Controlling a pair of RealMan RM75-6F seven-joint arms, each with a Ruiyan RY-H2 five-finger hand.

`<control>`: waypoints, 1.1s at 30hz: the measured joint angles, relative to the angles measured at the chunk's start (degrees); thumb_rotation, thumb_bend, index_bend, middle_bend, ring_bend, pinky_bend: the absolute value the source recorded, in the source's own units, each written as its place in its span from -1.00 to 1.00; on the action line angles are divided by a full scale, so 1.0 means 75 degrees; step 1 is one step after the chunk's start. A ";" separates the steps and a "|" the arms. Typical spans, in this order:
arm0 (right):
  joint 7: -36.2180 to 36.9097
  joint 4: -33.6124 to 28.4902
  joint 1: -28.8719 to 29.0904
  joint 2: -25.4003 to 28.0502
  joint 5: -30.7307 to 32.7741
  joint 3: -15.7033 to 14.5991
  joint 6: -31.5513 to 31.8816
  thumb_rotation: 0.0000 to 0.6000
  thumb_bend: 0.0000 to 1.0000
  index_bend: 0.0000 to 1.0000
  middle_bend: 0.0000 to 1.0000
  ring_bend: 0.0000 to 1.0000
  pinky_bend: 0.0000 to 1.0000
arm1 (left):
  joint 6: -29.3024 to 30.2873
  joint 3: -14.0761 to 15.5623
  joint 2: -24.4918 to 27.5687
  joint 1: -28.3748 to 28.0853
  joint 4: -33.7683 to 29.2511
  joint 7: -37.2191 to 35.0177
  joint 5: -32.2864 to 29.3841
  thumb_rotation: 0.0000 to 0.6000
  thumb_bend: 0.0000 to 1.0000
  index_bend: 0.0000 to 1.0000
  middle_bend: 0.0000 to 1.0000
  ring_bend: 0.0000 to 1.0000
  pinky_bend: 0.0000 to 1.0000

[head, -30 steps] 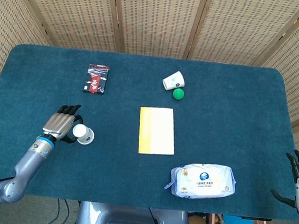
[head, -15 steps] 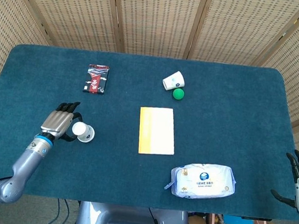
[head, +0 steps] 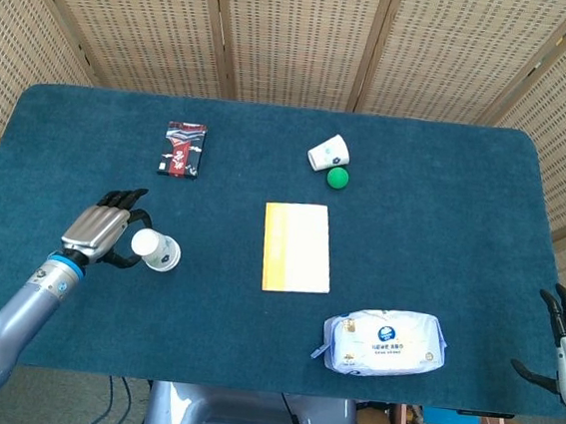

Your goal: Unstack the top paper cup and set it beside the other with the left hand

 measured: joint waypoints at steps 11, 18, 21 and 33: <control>-0.0027 -0.0027 -0.0014 -0.0002 -0.0004 -0.0007 0.0027 1.00 -1.00 -1.00 -1.00 -1.00 -1.00 | -0.0291 0.0317 0.0370 -0.0243 -0.0305 0.0209 -0.0366 1.00 -0.39 -0.20 -1.00 -1.00 -1.00; -0.0058 -0.0029 0.0007 -0.0014 0.0015 -0.0004 -0.0018 1.00 -1.00 -1.00 -1.00 -1.00 -1.00 | -0.0183 0.0129 0.0820 -0.0010 -0.0493 -0.0502 0.0166 1.00 -0.39 -0.20 -1.00 -1.00 -1.00; -0.0064 -0.0040 0.0002 -0.0012 0.0009 -0.0006 -0.0006 1.00 -1.00 -1.00 -1.00 -1.00 -1.00 | -0.0185 0.0042 0.1161 0.0176 -0.0563 -0.0976 0.0557 1.00 -0.39 -0.20 -1.00 -1.00 -1.00; -0.0086 -0.0062 0.0004 -0.0013 0.0004 -0.0020 -0.0024 1.00 -1.00 -1.00 -1.00 -1.00 -1.00 | -0.0578 0.0155 0.1363 0.0626 0.0260 -0.1836 0.1027 1.00 -0.39 -0.20 -1.00 -1.00 -1.00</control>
